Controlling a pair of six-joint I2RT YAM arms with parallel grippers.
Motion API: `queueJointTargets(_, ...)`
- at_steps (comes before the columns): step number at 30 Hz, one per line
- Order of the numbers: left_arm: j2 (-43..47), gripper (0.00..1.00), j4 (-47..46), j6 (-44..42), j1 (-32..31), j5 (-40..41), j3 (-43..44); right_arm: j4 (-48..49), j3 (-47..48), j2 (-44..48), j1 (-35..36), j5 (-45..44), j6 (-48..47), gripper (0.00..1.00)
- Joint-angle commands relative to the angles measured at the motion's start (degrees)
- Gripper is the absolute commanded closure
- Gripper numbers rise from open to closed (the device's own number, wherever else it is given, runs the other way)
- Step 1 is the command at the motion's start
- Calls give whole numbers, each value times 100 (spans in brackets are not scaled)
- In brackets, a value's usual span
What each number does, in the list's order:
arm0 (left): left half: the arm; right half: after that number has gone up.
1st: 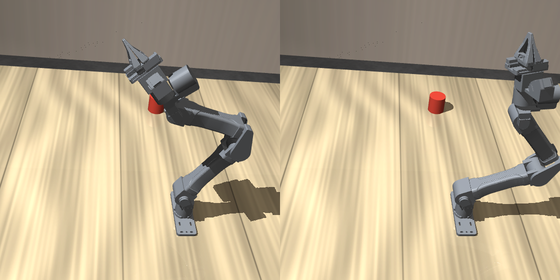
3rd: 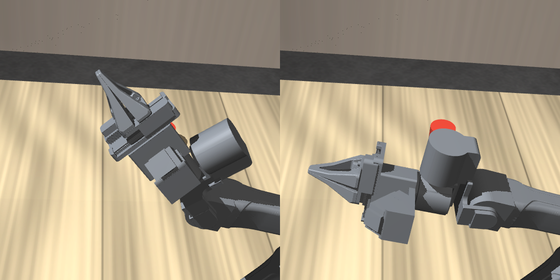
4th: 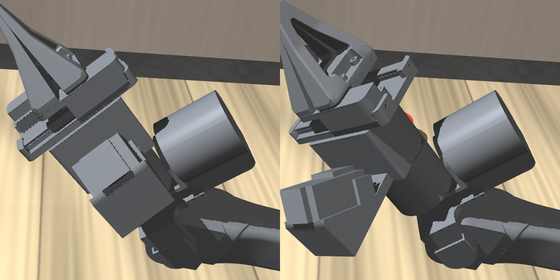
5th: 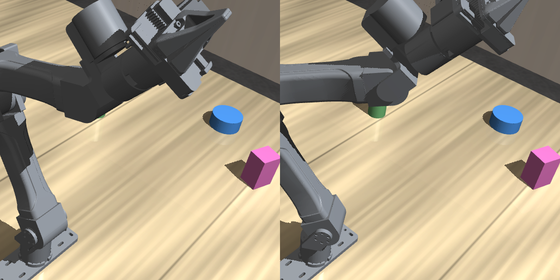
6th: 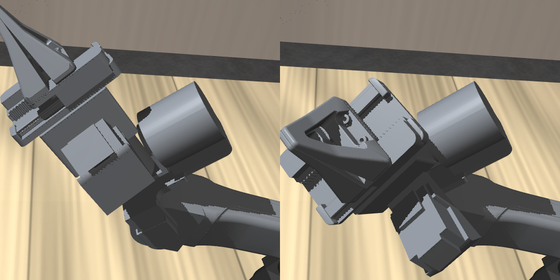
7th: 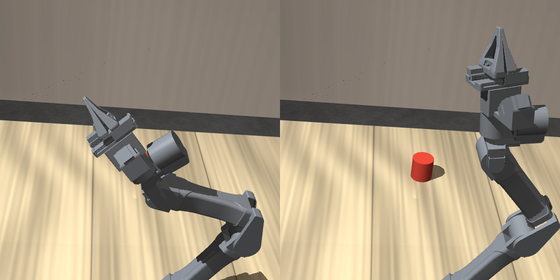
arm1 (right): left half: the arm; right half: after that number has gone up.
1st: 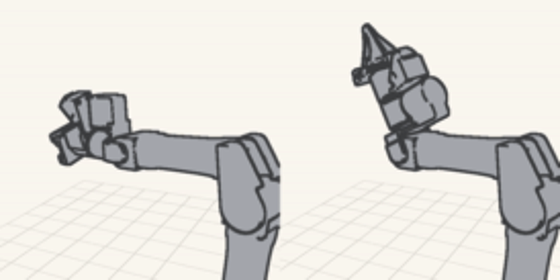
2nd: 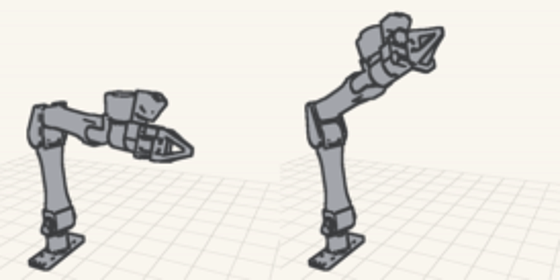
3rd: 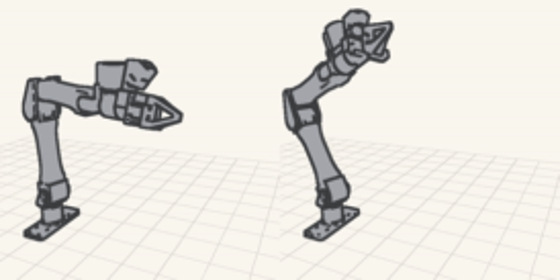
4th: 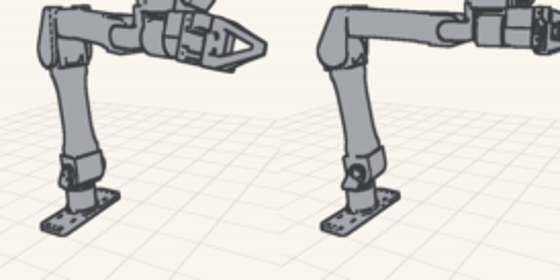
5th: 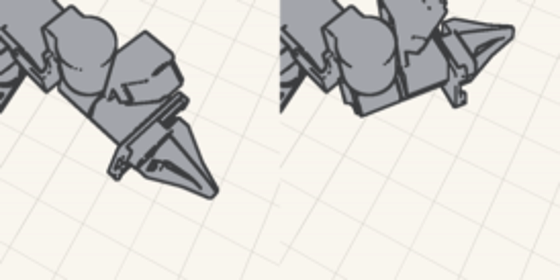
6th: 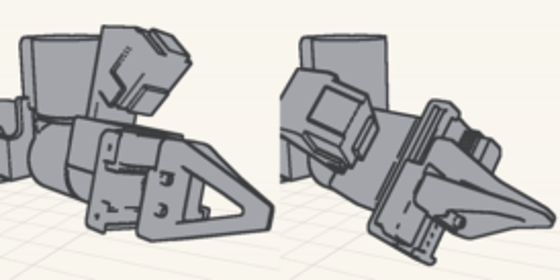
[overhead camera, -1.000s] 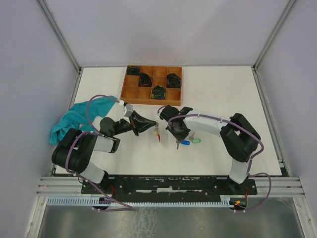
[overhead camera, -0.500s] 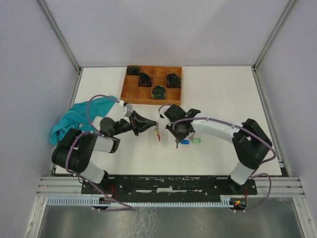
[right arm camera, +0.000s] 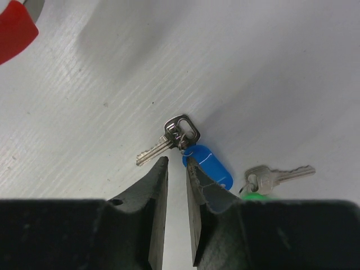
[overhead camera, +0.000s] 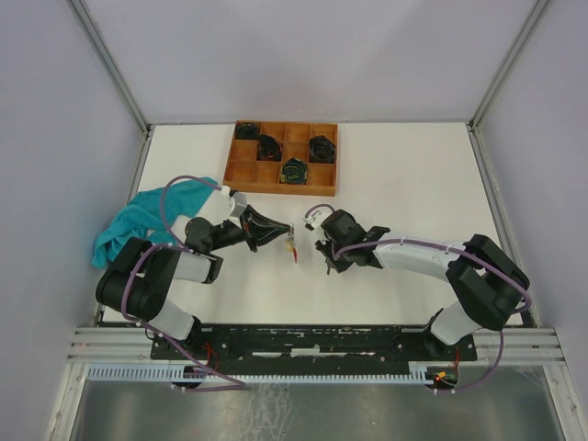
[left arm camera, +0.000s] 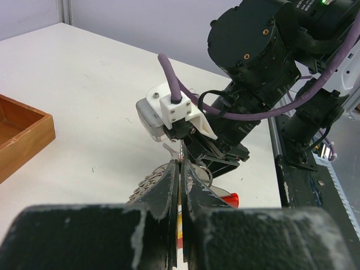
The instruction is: Put the keys on the keyring
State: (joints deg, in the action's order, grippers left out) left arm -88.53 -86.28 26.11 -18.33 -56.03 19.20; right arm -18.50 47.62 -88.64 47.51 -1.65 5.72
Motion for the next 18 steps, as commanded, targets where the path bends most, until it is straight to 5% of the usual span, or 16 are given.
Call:
queueJointTargets(1, 11, 97, -643, 184, 26, -79, 118, 802, -98, 109, 4, -246, -192, 73)
queueJointTargets(18, -20, 97, -662, 201, 30, -108, 128, 536, 121, -212, 88, -344, -255, 73)
